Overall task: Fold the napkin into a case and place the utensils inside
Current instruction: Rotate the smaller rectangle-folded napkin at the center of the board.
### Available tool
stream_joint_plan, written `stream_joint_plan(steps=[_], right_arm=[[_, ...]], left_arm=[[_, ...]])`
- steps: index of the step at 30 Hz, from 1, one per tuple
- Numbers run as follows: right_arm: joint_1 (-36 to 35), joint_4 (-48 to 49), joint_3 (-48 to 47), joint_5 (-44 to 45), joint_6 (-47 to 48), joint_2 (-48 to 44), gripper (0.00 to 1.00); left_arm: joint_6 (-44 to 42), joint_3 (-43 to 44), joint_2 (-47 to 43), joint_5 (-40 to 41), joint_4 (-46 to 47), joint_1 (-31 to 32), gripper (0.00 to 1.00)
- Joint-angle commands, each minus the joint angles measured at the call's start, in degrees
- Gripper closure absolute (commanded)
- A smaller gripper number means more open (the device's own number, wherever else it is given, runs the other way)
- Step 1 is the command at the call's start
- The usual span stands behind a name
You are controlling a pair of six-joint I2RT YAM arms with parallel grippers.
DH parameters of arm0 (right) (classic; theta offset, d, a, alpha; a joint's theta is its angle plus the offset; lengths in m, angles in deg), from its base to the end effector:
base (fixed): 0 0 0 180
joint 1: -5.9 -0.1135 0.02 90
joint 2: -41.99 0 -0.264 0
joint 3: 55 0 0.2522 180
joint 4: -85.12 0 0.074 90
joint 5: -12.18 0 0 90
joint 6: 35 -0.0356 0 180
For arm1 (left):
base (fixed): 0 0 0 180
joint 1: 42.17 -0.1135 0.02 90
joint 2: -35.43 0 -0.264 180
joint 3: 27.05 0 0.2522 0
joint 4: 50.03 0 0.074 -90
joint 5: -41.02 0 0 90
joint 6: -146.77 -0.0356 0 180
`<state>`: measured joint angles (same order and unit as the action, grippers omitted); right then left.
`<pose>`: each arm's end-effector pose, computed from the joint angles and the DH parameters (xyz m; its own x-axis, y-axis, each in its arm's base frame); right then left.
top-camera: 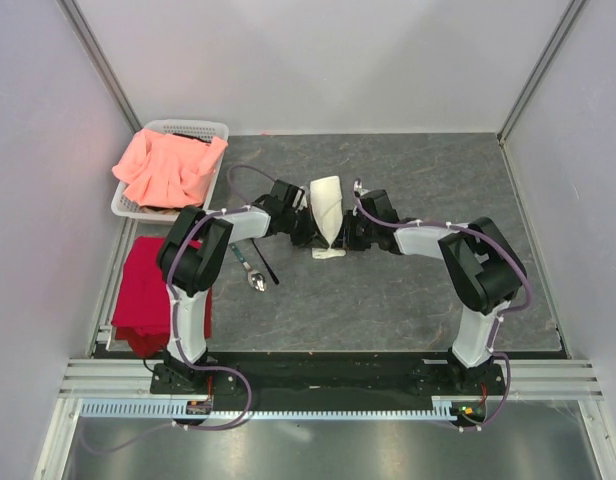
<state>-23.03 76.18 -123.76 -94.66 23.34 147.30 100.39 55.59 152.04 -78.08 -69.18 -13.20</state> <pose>0.3172 0.1871 0.1409 -0.8676 0.0945 -0.4883 -0.2178 0.8105 0.5438 0.3507 -0.2140 0.1245 -0.9747 -0.1494 -0.1661 0.0085 0.7183 -0.6956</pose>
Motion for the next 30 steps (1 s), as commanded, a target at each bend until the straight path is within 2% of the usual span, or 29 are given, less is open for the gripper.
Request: stream_joint_plan(steps=[1, 6, 9, 10, 13, 19, 22, 26, 30], right_arm=[[1.4, -6.5, -4.7, 2.0, 5.6, 6.8, 0.74], [2.9, -7.5, -6.8, 1.0, 7.4, 7.7, 0.73], [3.5, -9.7, -9.5, 0.7, 9.2, 7.6, 0.73], [3.7, -10.2, -10.1, 0.8, 9.5, 7.5, 0.72], [3.8, -11.8, -11.6, -0.4, 10.0, 7.0, 0.71], [3.7, -12.3, -11.9, -1.9, 8.7, 7.4, 0.69], [3.5, -9.9, -8.7, -1.5, 5.7, 6.7, 0.69], [3.5, -5.7, 1.3, 0.9, -0.6, 1.1, 0.69], [3.7, -3.5, 10.4, 7.3, -5.3, -5.8, 0.69]], left_arm=[[-3.8, 6.1, 5.4, 2.8, -3.9, -1.1, 0.98], [-4.6, 6.8, 2.1, 3.0, -4.7, -1.1, 0.95], [-5.0, 5.3, -2.9, 2.8, -4.7, -0.8, 0.79], [-5.1, 4.1, -4.5, 3.2, -4.5, -0.9, 0.71], [-6.1, 2.2, -10.5, 4.0, -4.8, -1.1, 0.62], [-8.2, 1.4, -15.8, 5.0, -9.5, -2.2, 0.61], [-7.7, -0.1, -18.7, 5.5, -9.6, -2.5, 0.62], [-7.7, -0.9, -21.7, 6.3, -10.5, -3.0, 0.62], [-6.1, -3.2, -24.1, 5.9, -10.0, -3.6, 0.62]])
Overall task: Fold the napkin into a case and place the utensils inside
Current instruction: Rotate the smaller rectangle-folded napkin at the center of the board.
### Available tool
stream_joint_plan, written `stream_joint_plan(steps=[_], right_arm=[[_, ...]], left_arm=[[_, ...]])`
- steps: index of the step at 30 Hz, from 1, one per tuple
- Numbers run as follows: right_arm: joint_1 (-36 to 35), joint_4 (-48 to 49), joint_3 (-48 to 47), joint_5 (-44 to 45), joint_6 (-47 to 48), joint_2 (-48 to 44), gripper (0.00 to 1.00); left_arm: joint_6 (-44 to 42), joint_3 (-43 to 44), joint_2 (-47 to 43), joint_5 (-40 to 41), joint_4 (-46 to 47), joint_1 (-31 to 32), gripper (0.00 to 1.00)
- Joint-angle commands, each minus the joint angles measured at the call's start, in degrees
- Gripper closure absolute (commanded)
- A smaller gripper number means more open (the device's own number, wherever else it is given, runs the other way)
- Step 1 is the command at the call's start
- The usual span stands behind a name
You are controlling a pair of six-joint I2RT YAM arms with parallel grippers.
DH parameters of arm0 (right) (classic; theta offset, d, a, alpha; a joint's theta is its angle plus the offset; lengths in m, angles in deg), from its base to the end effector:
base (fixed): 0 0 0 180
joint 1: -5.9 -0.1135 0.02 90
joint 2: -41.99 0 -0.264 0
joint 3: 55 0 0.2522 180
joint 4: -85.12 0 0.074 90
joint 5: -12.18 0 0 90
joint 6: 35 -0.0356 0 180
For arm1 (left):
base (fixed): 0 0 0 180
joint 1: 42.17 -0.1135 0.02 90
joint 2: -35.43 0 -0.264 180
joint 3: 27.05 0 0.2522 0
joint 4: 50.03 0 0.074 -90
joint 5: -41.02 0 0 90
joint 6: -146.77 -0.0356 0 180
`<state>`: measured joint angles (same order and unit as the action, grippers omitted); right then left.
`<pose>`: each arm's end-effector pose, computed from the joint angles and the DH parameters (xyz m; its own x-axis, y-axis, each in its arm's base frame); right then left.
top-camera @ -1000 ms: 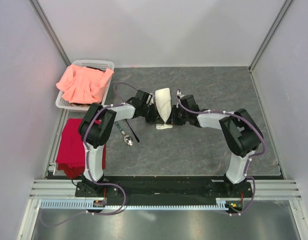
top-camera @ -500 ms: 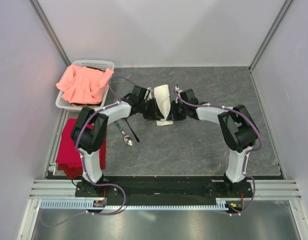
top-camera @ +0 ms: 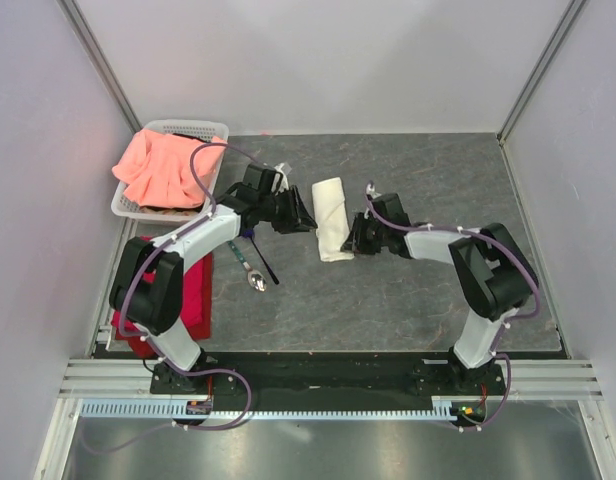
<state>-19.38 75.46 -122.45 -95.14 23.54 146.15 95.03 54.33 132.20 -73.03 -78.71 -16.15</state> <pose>0.3221 0.1639 0.1406 -0.8680 0.1411 -0.4761 -0.1646 0.8228 0.5439 0.3269 -0.1757 0.2346 -0.9018 -0.1890 -0.3886 0.1341 0.7324 -0.6675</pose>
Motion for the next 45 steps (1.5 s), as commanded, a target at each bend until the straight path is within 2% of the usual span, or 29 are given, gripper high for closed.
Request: stream_joint_plan(steps=[1, 5, 7, 12, 16, 18, 20, 24, 25, 29, 30, 31, 33, 35, 37, 45], right_arm=[[0.1, -2.5, 11.0, 8.6, -6.8, -6.1, 0.69], [-0.7, 2.0, 24.5, 8.9, -15.5, -16.3, 0.69], [-4.2, 2.4, 28.4, 11.6, -19.8, -21.5, 0.69], [-16.5, 2.0, 30.7, 17.0, -27.7, -28.0, 0.67], [-23.4, 9.2, 28.4, 19.4, -33.0, -24.4, 0.63], [-23.9, 11.2, 24.1, 15.0, -29.9, -20.3, 0.61], [-23.9, 4.4, 15.0, 13.6, -24.2, -15.4, 0.6], [-23.7, -8.1, 1.6, 15.6, -14.9, -13.5, 0.56], [-23.7, -13.3, -0.1, 16.9, -12.8, -13.5, 0.54], [-22.0, -22.3, -6.9, 19.8, 0.6, -12.3, 0.37], [-21.5, -24.9, -11.3, 21.3, 7.1, -10.0, 0.35], [-21.0, -29.8, -13.3, 22.3, 9.5, -8.9, 0.34], [-19.9, -31.3, -16.3, 22.9, 16.2, -6.8, 0.31], [-18.5, -31.7, -17.1, 22.5, 19.1, -6.0, 0.29], [-17.4, -31.5, -17.5, 19.5, 21.5, -4.8, 0.31], [-14.2, -28.8, -15.1, 15.3, 21.4, -1.0, 0.6]], left_arm=[[-0.5, -3.4, -4.7, 0.9, 0.3, -0.6, 0.62], [0.3, -6.2, -6.5, -0.2, 1.9, -0.5, 0.61], [0.3, -7.5, -6.6, -1.2, 2.3, -0.5, 0.62], [0.3, -10.8, -7.7, -3.1, 4.4, -0.5, 0.62], [0.1, -12.2, -10.0, -2.3, 4.2, -0.6, 0.62], [0.2, -12.9, -11.2, -1.7, 3.9, -1.4, 0.62], [0.5, -13.6, -13.6, -1.3, 3.9, -2.3, 0.62], [0.2, -13.9, -17.8, -1.3, 2.1, -5.5, 0.6], [-0.3, -13.7, -18.5, -1.4, 1.6, -5.8, 0.6], [-0.8, -13.6, -21.0, -1.6, 0.0, -7.2, 0.6], [-0.7, -13.6, -21.0, -1.7, -0.2, -7.6, 0.6], [-0.3, -13.6, -21.1, -1.9, -0.1, -8.0, 0.6], [0.3, -14.2, -21.0, -2.4, 0.2, -9.1, 0.6], [1.2, -14.7, -21.0, -3.4, 1.6, -10.0, 0.6], [1.3, -14.7, -20.7, -3.6, 1.8, -10.4, 0.6], [1.4, -15.1, -20.3, -4.8, 2.8, -10.6, 0.6]])
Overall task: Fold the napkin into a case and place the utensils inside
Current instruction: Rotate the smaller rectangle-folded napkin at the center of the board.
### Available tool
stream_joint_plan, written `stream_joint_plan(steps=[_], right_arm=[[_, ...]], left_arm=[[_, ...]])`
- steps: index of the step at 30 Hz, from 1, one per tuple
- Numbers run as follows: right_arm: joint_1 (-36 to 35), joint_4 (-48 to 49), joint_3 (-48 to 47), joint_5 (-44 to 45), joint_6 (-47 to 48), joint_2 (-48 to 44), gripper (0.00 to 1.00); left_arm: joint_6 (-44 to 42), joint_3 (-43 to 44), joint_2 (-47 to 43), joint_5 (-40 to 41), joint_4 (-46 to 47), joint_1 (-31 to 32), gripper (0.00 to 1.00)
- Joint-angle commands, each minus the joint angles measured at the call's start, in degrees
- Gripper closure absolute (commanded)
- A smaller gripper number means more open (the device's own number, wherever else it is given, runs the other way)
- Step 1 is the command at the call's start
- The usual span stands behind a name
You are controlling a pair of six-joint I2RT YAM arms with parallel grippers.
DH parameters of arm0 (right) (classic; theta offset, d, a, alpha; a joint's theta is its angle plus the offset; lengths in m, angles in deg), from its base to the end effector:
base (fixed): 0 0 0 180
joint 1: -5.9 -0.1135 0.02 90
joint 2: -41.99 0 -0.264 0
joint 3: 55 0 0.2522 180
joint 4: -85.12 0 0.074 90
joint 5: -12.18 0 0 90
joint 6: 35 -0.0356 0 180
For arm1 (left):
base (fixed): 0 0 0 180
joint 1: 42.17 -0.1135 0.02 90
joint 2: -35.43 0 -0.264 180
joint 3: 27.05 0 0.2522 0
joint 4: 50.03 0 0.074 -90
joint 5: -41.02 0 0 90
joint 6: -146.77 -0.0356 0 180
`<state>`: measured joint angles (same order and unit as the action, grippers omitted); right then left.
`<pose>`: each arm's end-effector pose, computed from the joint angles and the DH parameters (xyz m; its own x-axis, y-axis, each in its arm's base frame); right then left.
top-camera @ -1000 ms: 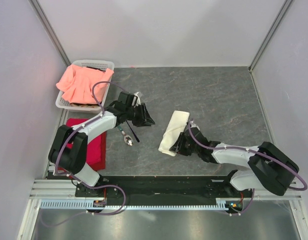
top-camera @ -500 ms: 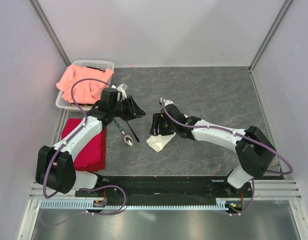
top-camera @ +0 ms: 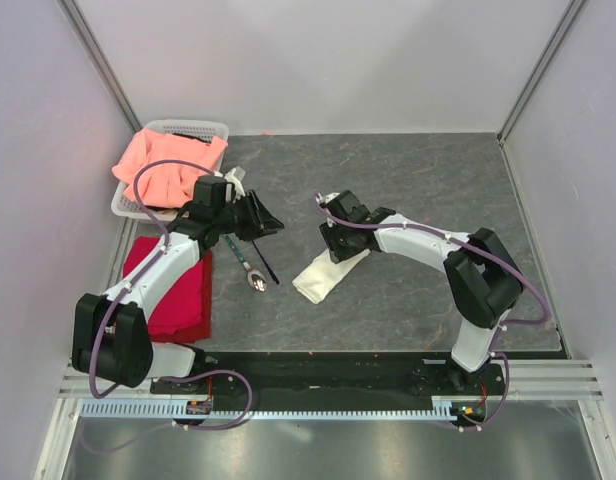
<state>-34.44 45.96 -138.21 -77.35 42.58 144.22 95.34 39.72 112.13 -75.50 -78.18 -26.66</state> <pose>0.2838 0.2407 0.1962 -0.7710 -0.3726 -0.5164 -0.4896 0.8654 0.1066 0.2762 -0.0931 0.2616 -0.8250 -0.3500 -0.4437 0.0813 0.7034 -0.7061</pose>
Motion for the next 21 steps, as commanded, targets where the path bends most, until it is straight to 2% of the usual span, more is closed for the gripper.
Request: stream_joint_plan(steps=[1, 2, 7, 13, 21], right_arm=[[1.0, 1.4, 1.0, -2.8, 2.1, 1.1, 0.64], [1.4, 1.8, 1.3, -3.1, 1.8, 1.5, 0.69], [3.8, 4.4, 4.6, -1.9, -2.9, 2.3, 0.69], [7.6, 8.4, 13.8, 5.6, -15.6, -0.5, 0.7], [15.8, 11.3, 33.0, 9.2, -32.6, -14.8, 0.73]], left_arm=[[1.2, -0.9, -0.1, -2.4, 2.3, -0.1, 0.6], [1.3, -0.9, 0.0, -2.4, 2.5, -0.1, 0.6], [2.7, -0.7, 1.6, -3.9, 4.4, -0.1, 0.6], [4.2, -0.4, 2.8, -4.2, 6.6, -0.1, 0.6], [5.6, -0.6, 6.7, -4.9, 8.7, -0.1, 0.61]])
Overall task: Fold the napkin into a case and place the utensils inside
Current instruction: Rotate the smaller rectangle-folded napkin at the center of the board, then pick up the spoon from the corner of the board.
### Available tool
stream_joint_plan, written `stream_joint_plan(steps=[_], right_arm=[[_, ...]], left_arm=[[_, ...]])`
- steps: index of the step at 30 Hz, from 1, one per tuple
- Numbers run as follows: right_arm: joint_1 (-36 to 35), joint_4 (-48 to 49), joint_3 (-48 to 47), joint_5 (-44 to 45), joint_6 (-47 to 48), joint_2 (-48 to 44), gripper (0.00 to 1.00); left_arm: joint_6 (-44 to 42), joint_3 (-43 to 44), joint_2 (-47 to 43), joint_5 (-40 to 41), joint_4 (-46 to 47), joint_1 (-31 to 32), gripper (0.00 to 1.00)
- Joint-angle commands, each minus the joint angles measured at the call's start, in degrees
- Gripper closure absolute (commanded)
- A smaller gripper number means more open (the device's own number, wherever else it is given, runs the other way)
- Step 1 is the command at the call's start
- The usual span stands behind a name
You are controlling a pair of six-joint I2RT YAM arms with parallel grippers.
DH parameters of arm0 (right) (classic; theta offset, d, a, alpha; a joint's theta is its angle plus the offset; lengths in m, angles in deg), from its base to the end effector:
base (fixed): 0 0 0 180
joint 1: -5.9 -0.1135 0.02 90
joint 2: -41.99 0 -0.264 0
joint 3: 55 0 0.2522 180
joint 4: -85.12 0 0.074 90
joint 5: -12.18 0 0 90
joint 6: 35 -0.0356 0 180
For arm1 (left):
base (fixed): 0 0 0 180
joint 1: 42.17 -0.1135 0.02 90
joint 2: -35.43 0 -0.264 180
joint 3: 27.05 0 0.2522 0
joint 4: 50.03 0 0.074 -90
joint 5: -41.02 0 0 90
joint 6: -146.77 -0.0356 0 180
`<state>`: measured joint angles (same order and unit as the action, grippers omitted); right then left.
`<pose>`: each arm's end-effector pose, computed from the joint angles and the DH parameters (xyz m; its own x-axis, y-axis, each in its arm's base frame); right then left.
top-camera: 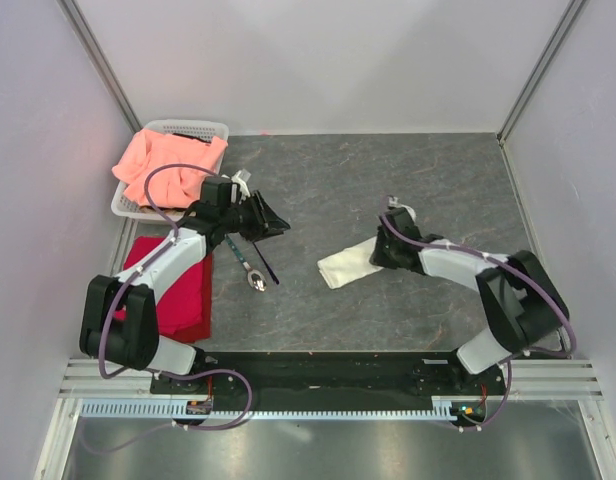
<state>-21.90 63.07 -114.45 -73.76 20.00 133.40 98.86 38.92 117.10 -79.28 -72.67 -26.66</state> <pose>0.2708 0.1399 0.1553 -0.8320 0.2081 -0.5142 0.0596 0.9551 0.2901 0.2907 -0.0993 0.2415 -0.8539 -0.3636 -0.3723 0.0536 0.6500 -0.7580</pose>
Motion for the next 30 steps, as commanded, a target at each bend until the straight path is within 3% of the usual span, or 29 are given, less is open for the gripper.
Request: stream_joint_plan(steps=[1, 7, 11, 16, 20, 21, 24, 30], right_arm=[[5.3, -5.9, 12.4, 5.4, -10.6, -7.7, 0.72], [15.6, -13.4, 20.6, 4.5, -11.3, -24.4, 0.72], [16.9, -17.5, 23.5, 3.0, -13.3, -32.0, 0.72], [16.8, -18.1, 21.8, 1.2, -12.8, -35.5, 0.68], [16.9, -17.5, 18.3, -3.9, -9.5, -38.2, 0.57], [16.9, -18.1, 17.4, -5.4, -7.7, -38.8, 0.47], [16.8, -19.3, 13.7, -7.8, -3.6, -41.1, 0.28], [16.9, -21.9, 6.0, -9.5, 2.3, -41.6, 0.22]], left_arm=[[2.1, -0.2, 1.9, -1.2, 4.3, -0.2, 0.61], [3.0, -1.6, 4.3, 2.1, 4.4, -0.2, 0.63], [2.8, -1.8, 5.6, 7.8, 2.6, -0.2, 0.64], [0.5, -0.4, 6.7, 17.2, -1.7, 0.3, 0.55], [-1.3, -0.9, 4.8, 22.5, -4.8, 0.8, 0.47], [-1.6, -1.3, 4.1, 24.0, -5.1, 0.8, 0.44], [-2.6, -2.3, 3.1, 26.5, -5.6, 0.8, 0.41], [-3.3, 0.5, 7.4, 29.5, -7.1, 0.7, 0.46]])
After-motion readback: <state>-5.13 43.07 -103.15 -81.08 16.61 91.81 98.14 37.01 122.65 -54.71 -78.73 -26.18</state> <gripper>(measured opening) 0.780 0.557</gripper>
